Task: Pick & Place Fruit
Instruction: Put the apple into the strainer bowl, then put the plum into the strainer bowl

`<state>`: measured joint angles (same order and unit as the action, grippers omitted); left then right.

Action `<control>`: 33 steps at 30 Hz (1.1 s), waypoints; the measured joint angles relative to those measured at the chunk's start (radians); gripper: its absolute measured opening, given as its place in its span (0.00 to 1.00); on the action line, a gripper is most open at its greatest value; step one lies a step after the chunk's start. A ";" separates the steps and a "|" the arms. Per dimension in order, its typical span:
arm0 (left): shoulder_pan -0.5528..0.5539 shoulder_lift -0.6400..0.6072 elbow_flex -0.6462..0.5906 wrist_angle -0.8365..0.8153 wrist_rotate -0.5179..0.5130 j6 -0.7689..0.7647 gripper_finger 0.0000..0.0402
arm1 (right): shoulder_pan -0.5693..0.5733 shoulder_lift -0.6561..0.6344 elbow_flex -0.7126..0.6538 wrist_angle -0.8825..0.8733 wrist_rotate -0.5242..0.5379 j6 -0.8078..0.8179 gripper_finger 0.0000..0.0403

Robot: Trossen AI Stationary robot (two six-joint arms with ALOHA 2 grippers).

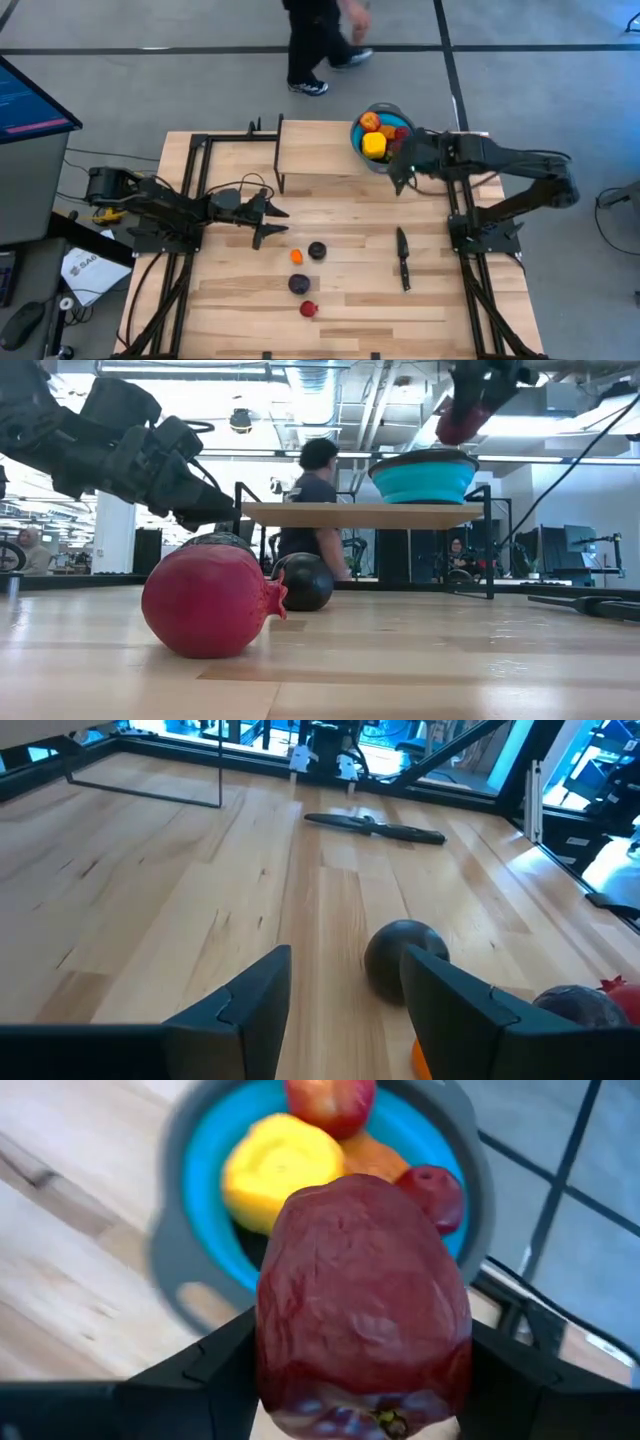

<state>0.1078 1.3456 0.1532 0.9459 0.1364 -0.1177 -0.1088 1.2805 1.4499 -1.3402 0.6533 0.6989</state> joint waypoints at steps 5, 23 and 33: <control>0.000 0.000 0.000 0.000 0.000 -0.003 0.45 | -0.110 0.002 0.000 0.032 -0.044 -0.126 0.62; 0.000 0.000 0.000 0.003 -0.001 -0.003 0.45 | -0.204 0.002 0.000 0.118 -0.055 -0.289 0.90; 0.000 0.000 0.000 0.003 -0.001 -0.004 0.45 | -0.004 -0.008 0.000 0.301 0.029 -0.340 0.80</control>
<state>0.1078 1.3453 0.1532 0.9493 0.1352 -0.1213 -0.1123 1.2722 1.4494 -1.0391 0.6823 0.3587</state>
